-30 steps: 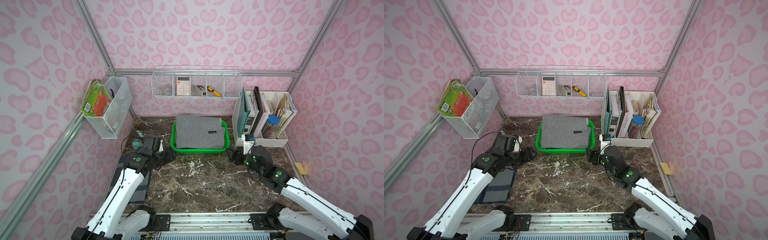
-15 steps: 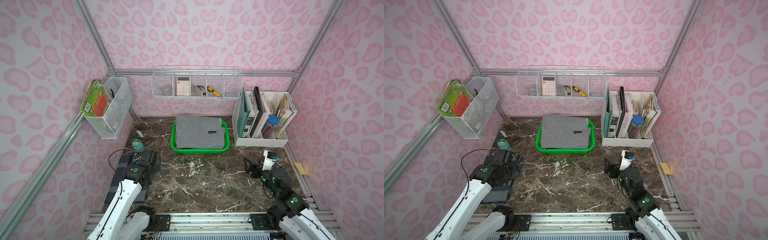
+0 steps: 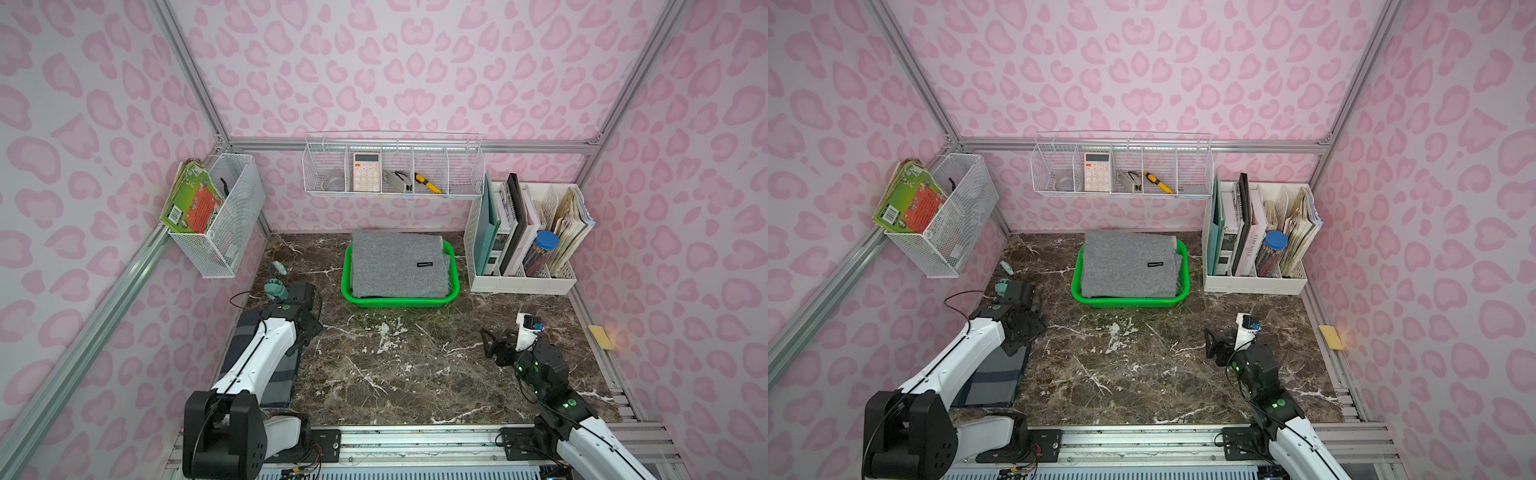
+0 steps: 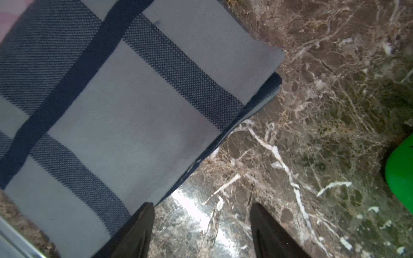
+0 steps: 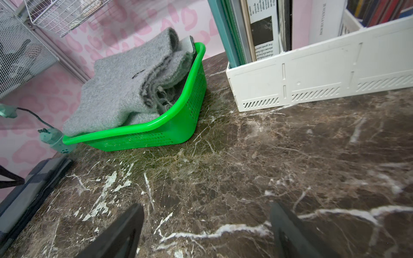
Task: Put the folded scarf in the basket
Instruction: Move the scarf to the center of the board.
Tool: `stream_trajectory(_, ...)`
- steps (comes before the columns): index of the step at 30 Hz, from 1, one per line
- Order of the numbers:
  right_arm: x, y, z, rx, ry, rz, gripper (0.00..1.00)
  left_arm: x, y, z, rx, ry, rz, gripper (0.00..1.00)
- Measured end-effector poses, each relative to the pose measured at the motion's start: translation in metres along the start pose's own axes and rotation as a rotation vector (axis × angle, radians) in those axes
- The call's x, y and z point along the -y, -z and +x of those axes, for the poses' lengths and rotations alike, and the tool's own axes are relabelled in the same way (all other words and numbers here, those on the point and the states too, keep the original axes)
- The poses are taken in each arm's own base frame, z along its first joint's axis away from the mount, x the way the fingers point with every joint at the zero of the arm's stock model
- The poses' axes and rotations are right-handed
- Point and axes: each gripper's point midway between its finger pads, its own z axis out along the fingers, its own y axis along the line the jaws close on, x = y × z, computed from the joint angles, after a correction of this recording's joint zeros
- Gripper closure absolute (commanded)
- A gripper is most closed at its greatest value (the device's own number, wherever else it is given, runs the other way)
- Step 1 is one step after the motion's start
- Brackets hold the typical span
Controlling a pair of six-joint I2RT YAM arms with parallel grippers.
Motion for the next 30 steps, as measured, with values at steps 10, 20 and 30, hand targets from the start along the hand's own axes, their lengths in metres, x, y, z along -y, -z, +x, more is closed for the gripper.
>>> stream_trajectory(10,-0.006,0.006,-0.004,0.058,-0.021,-0.054,0.11,0.002,-0.04,-0.01,-0.116,0.061,-0.079,0.38)
stream_trajectory(20,-0.005,0.001,0.007,0.007,-0.027,-0.056,0.09,-0.018,-0.055,-0.006,-0.145,0.116,-0.172,0.49)
stream_trajectory(30,-0.008,0.001,0.007,0.004,-0.027,-0.071,0.09,-0.016,-0.067,0.003,-0.199,0.166,-0.191,1.0)
